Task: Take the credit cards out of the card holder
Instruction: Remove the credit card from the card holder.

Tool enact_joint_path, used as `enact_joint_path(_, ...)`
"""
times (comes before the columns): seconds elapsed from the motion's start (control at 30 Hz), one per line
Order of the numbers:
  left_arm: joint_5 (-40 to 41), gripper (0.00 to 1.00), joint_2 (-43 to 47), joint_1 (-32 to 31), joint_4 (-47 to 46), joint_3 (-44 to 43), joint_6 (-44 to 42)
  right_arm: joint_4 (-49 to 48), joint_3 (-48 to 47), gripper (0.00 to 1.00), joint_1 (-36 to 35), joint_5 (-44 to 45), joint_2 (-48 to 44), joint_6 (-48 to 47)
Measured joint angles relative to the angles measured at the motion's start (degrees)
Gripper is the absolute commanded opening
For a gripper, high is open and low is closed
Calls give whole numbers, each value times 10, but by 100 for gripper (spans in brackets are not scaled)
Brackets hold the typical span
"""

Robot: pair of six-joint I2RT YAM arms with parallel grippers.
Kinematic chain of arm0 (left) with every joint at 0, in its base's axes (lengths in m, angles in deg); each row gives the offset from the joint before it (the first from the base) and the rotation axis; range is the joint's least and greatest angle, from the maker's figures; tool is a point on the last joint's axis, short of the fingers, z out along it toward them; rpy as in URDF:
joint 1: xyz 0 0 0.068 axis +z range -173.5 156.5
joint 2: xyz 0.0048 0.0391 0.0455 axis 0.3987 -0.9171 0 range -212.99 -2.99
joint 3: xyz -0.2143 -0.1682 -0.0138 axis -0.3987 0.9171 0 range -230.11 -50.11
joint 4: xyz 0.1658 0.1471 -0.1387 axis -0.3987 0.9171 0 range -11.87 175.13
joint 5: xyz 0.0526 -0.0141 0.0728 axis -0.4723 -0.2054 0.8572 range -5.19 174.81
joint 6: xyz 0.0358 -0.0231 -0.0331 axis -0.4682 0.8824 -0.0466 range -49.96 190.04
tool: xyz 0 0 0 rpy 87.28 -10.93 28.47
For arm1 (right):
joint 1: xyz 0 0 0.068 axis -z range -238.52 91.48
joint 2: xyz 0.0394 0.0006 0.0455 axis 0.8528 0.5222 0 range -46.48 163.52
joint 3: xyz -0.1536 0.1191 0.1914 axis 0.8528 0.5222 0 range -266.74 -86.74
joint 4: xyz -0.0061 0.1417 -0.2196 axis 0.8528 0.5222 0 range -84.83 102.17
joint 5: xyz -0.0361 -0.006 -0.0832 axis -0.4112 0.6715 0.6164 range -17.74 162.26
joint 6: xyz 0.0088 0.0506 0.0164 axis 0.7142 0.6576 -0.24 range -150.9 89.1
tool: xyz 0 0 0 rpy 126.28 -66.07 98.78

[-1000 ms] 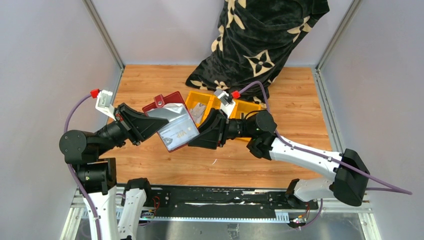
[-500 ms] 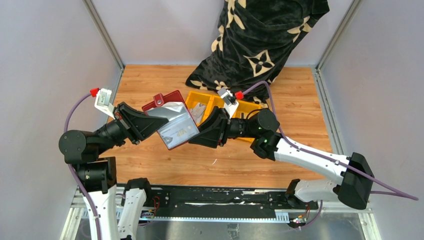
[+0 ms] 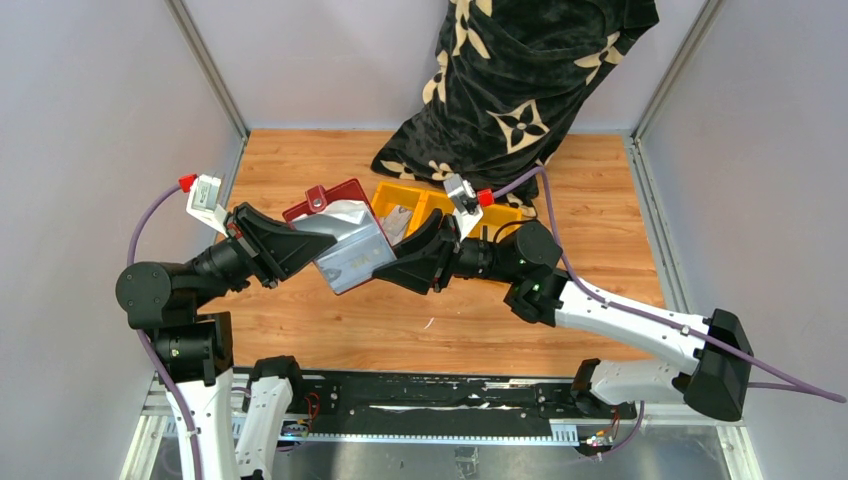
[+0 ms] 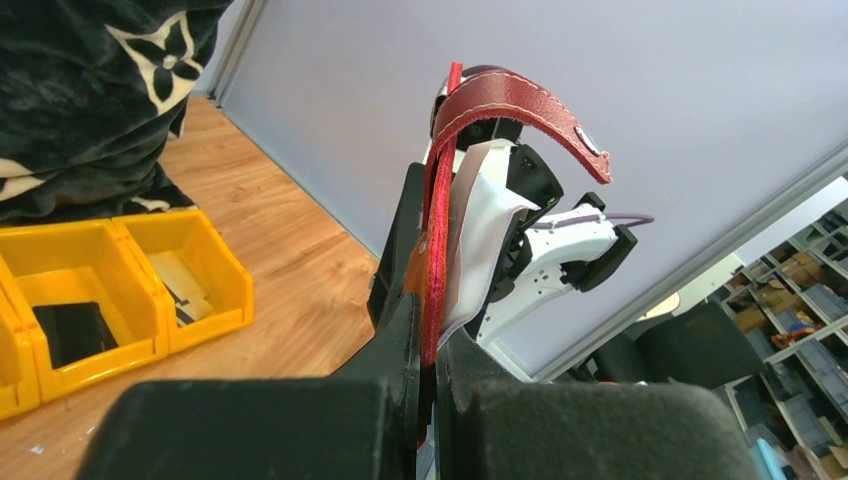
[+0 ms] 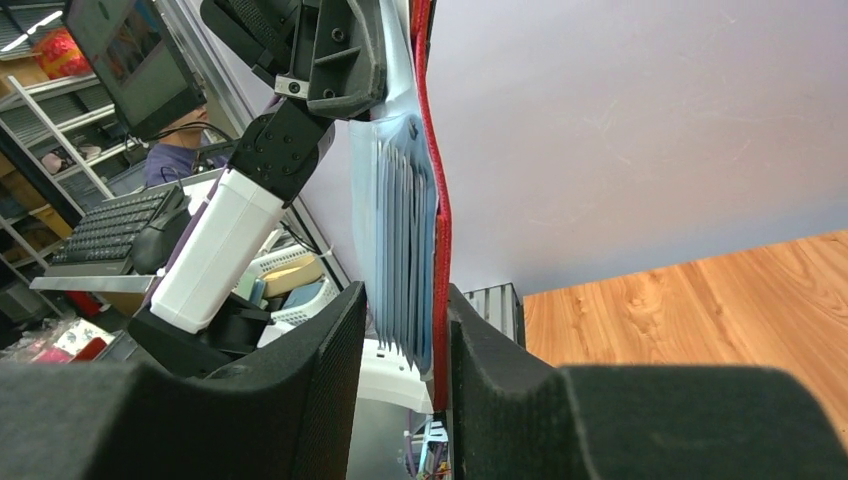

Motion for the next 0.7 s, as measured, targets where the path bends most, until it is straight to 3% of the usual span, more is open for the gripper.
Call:
enact_joint_path(0.43, -9, 0, -1, 0, -2, -1, 7, -4, 18, 40, -8, 3, -6, -18)
enact_joint_path(0.7, -12, 0, -3, 0, -6, -4, 11, -16, 28, 35, -8, -5, -10, -17)
